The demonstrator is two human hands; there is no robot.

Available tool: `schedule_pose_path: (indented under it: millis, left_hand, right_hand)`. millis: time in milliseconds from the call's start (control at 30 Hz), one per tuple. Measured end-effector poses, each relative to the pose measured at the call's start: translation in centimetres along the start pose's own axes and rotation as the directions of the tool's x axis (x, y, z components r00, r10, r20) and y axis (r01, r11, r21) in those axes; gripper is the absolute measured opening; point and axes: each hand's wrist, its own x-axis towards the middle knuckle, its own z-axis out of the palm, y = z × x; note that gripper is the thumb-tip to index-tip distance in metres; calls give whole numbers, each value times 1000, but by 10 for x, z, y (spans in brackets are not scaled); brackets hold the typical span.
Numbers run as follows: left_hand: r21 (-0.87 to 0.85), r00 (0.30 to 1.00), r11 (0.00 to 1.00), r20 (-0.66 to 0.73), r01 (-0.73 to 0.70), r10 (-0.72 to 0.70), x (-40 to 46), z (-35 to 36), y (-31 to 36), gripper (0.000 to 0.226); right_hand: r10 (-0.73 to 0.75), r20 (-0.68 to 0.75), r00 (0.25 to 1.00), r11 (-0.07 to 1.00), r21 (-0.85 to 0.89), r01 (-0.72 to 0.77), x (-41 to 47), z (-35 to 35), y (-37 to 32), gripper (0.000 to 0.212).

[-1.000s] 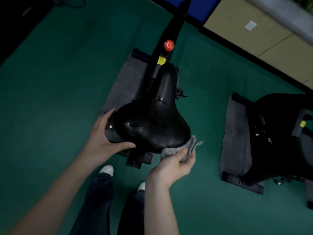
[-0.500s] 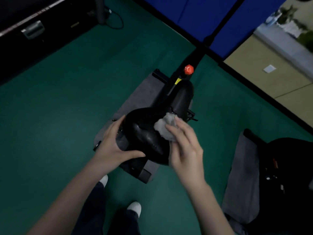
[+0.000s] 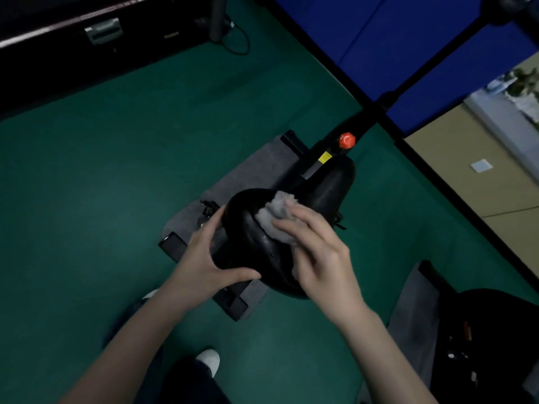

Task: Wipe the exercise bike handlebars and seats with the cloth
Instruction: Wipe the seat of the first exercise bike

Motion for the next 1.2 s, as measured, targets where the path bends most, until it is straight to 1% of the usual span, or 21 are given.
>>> schedule_pose_path:
  millis: [33,100,167,200,267,333,433,500,633,700,767,833,933,1000,1067,1133,1200]
  left_hand:
    - [-4,1000,1000,-5,-2,2,-3,4,3,110]
    - [-2,1000,1000,-25,1,-1,-5,9,6,108]
    - [-4,999,1000,-50,-1,1,-5,10,6,109]
    - [-9,998,1000,-63,-4,3,-5,10,5,110]
    - [-33,996,999,-83,-28,25,-7,12,5,109]
    - [-78,993,996,-111,-47,38,-12,17,6,106]
    - [-127,983,992,-183,-27,3,-21,27,4,106]
    - [-174,978,985,-208,-5,-32,-27,34,1,107]
    - [-269,970,963,-229,14,-78,-34,47,2,94]
    - [-313,965,950,-242,17,-97,-36,55,1,92]
    - [-372,963,928,-242,17,-115,-38,63,0,89]
    - [-442,966,897,-228,5,-118,-40,71,-2,85]
    - [-544,968,839,-220,-20,-120,-41,81,-3,75]
    - [-605,960,796,-232,-19,-154,-42,86,-3,65]
    - [-644,952,765,-245,-18,-184,-42,90,-3,58]
    - [-664,943,748,-262,-20,-207,-43,94,-4,57]
    - [-698,936,716,-265,-20,-231,-44,96,-4,55]
  right_hand:
    - [-1,-25,1000,1000,-30,0,-1,-5,8,30]
    - [83,-131,988,993,-72,-93,7,-8,21,31]
    - [187,-223,957,978,-44,-202,22,-3,22,33]
    - [206,-239,949,976,-17,-217,29,3,16,34]
    - [157,-201,967,988,32,-154,34,14,1,36]
    - [59,-107,993,998,45,-54,25,17,-10,36]
    - [-48,-7,999,998,40,48,2,4,-3,34]
    - [-65,-6,998,998,23,65,-9,-6,6,32]
    - [19,-117,993,999,32,-16,-5,2,1,37]
    - [-14,-114,993,998,58,20,-2,8,-5,37]
    - [-130,-46,990,989,65,132,-8,8,-6,37]
    - [-249,28,968,966,82,246,-18,3,-2,33]
    - [-363,121,924,931,94,353,-17,-3,0,30]
    - [-407,208,889,913,89,397,3,2,-4,32]
    - [-421,296,857,905,74,419,30,11,-13,34]
    - [-418,383,823,903,80,422,54,19,-20,35]
    - [-428,480,766,897,123,425,65,19,-23,35]
